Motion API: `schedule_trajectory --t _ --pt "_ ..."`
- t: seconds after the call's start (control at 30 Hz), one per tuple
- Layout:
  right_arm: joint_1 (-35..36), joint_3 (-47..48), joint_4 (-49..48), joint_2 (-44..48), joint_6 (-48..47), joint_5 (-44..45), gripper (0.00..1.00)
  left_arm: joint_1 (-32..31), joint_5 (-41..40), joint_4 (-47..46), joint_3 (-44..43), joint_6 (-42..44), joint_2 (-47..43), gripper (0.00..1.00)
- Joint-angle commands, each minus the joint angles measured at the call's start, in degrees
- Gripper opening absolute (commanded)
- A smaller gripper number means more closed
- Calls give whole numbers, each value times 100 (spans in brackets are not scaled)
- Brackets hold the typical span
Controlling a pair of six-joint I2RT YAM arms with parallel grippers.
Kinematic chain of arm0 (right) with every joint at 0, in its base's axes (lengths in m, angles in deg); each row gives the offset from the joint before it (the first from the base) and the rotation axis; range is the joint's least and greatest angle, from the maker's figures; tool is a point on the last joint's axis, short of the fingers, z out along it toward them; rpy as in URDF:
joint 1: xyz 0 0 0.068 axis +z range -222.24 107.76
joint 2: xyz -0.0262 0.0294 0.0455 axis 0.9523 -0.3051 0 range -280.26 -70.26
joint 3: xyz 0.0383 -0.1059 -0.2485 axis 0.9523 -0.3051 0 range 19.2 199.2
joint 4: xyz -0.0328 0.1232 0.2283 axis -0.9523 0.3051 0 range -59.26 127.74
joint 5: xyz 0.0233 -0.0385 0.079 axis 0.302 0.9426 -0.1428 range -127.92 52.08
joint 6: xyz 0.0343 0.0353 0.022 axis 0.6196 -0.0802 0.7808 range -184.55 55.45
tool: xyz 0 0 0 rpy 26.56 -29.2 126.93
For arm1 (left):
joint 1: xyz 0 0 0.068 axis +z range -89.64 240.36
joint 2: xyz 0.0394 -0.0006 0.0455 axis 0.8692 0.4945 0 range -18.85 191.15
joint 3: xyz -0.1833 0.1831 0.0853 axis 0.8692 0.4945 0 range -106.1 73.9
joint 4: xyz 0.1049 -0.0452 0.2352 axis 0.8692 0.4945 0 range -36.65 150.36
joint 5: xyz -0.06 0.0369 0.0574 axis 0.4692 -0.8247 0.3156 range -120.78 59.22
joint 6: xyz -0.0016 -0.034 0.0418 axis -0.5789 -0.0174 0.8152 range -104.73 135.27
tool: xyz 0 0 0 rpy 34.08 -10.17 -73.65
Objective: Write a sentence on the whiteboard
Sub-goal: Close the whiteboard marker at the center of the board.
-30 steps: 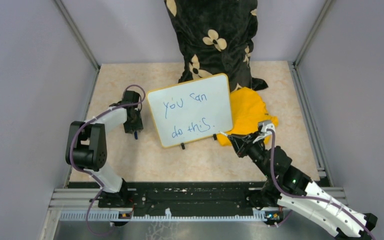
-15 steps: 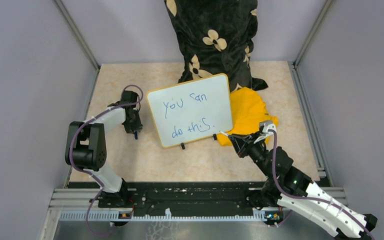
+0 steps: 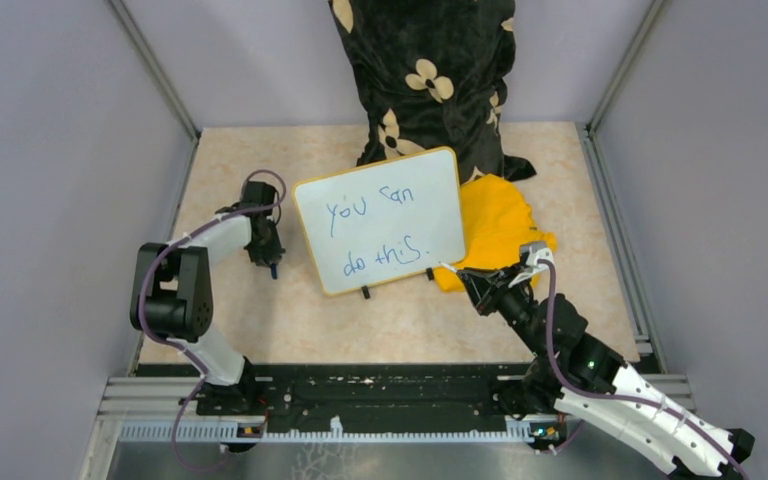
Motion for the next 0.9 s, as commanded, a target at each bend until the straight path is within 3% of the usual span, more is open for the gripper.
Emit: schedule_trajectory --t 0.0,0.13,0.4,0.87 --pt "-24 -21 -196 43 -44 56 0 186 -136 514 425 -112 350 18" --pt "-24 -43 -250 -20 -46 54 0 393 -44 439 355 -165 191 16" --pt "-23 -14 -321 -152 -89 43 0 404 118 490 442 -75 86 42" --pt "-24 -73 -428 -214 -96 -20 0 363 323 574 749 -386 -124 40"
